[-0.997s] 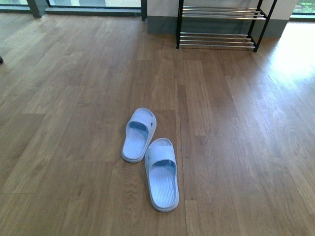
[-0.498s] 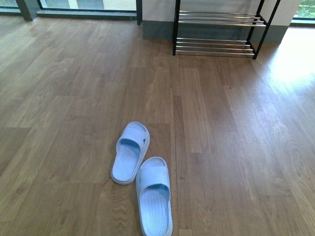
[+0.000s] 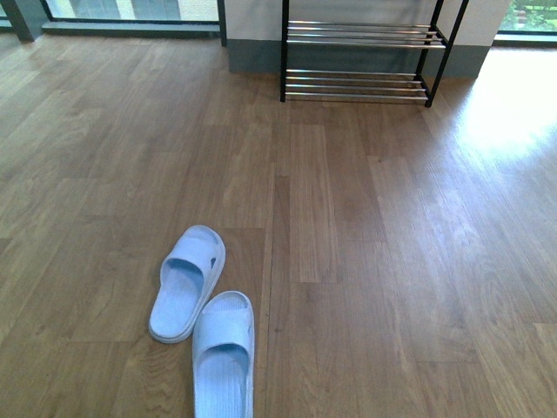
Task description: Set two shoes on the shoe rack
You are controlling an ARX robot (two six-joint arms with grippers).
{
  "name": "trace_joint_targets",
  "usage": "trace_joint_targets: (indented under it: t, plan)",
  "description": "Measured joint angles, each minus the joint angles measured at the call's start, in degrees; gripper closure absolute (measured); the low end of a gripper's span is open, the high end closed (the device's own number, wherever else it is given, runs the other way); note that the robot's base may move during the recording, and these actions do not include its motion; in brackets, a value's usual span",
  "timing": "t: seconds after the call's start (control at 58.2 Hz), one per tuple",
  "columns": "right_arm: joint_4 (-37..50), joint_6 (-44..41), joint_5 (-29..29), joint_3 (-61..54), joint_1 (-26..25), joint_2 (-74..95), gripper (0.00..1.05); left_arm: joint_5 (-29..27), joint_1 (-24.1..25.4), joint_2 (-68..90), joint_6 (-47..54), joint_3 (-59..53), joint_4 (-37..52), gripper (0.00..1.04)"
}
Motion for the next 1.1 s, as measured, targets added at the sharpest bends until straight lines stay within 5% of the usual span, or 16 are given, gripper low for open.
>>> trace_joint_targets:
  t: [0.584, 0.619, 0.705, 0.877, 1.1]
  plan:
    - [0.00, 0.00, -0.13, 0.00, 0.00, 0.00, 0.09, -0.02, 0.00, 0.00, 0.00, 0.00, 0.00, 0.09]
    - [0.00, 0.00, -0.13, 0.00, 0.00, 0.00, 0.09, -3.50, -1.11, 2.19, -2.21, 1.49, -4.20, 0.09]
    - [0.00, 0.02, -0.09, 0.00, 0.00, 0.00, 0.09, -5.57, -5.16, 17.18, -11.80, 8.00, -14.73, 0.09]
    - [0.00, 0.02, -0.15, 0.00, 0.00, 0.00, 0.09, 1.01, -4.81, 58.88, -19.52, 13.77, 1.05, 0.09]
    - [0.00, 0.02, -0.17, 0.00, 0.00, 0.00, 0.09, 2.45, -10.19, 97.92, -12.48, 23.52, 10.16, 0.09]
